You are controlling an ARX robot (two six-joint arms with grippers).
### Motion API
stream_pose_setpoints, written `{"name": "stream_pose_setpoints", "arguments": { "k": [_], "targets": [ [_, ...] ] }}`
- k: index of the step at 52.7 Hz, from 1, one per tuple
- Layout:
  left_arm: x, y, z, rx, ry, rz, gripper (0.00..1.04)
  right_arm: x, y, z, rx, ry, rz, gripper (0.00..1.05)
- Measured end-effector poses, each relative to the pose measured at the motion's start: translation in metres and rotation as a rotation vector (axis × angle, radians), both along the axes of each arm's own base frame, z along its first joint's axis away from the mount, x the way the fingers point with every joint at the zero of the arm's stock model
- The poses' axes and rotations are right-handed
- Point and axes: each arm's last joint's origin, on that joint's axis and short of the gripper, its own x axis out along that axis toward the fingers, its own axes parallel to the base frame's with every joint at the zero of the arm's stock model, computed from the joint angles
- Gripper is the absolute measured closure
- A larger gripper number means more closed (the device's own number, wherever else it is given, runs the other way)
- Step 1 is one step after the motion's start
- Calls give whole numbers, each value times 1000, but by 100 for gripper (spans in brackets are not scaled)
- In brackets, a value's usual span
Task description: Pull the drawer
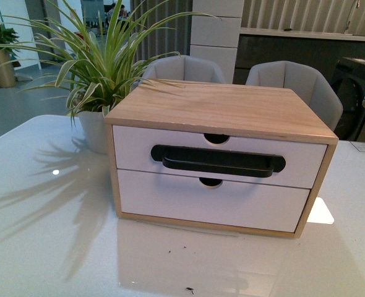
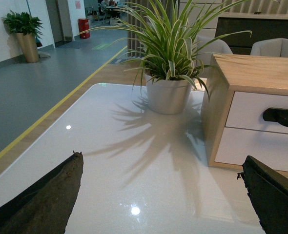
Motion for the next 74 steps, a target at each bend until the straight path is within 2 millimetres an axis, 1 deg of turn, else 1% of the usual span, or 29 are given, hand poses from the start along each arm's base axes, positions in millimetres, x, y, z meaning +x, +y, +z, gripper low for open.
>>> {"name": "stream_pose_setpoints", "arguments": {
  "k": [74],
  "targets": [
    [0,0,0,0,0,0,7,0,0,0,0,0,0,9]
  ]
}}
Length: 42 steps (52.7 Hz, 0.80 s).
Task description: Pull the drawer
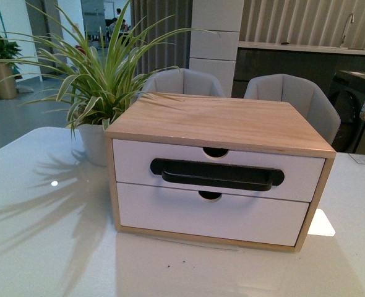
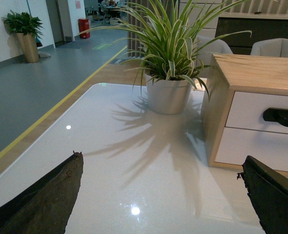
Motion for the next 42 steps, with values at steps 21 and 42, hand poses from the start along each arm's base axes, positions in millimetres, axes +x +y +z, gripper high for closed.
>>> {"name": "stream_pose_setpoints", "arguments": {
  "k": [21,42],
  "targets": [
    [56,-29,28,158,128,-87,7,40,-9,34,13,282,100,9],
    [145,-79,36,453,209,-564,7,103,4,74,-322,355,382,9]
  ]
}}
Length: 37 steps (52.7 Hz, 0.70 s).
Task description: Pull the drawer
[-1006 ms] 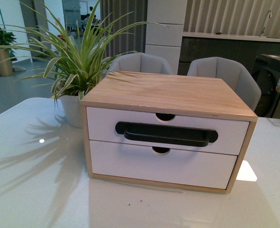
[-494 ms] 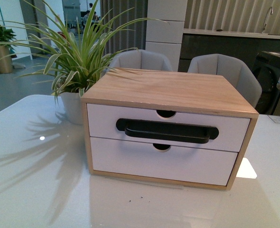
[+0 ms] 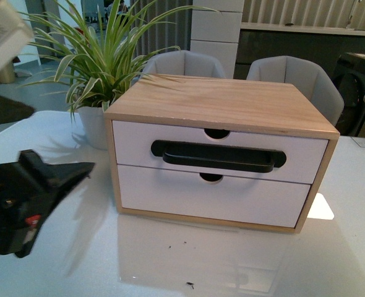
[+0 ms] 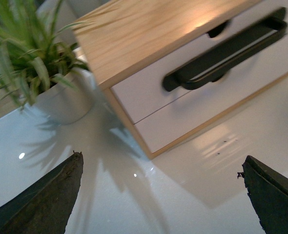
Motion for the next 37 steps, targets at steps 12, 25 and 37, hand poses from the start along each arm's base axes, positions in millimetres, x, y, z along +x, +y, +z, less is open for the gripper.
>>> {"name": "stream_pose_setpoints", "arguments": {
  "k": [12,25,37],
  "targets": [
    [30,-25,3,43,31,-205,7,26,12,2,-117,42,126,9],
    [64,-55,-4,124,96,-422,7,58,31,-12,-249,109,286,9],
    [90,-68,-18,213,116,-488,7,83,43,-13,-281,121,365,9]
  ]
}}
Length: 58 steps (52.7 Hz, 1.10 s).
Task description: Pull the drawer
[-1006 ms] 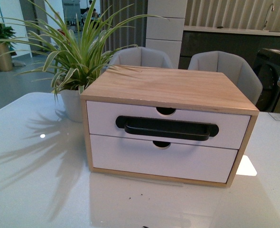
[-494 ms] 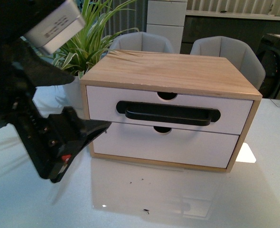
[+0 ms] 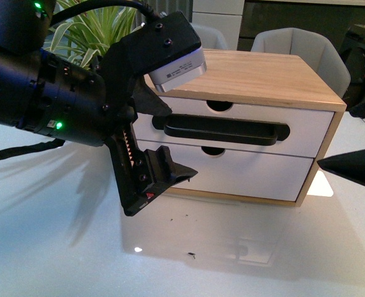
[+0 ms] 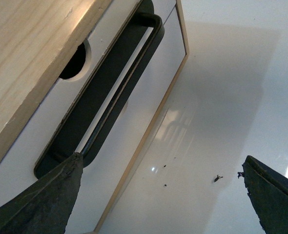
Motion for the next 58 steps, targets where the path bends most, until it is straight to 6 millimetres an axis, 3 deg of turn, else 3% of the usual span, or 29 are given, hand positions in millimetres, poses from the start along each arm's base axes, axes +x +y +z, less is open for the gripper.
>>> {"name": "stream_pose_setpoints", "arguments": {
  "k": [16,58],
  "targets": [
    [28,-10,-2,56,-35,-31,7,24,13,-3,-41,22,67,9],
    [58,-17,-20,252,-80,-99,7,65,56,-22,-87,36,178,9]
  ]
}}
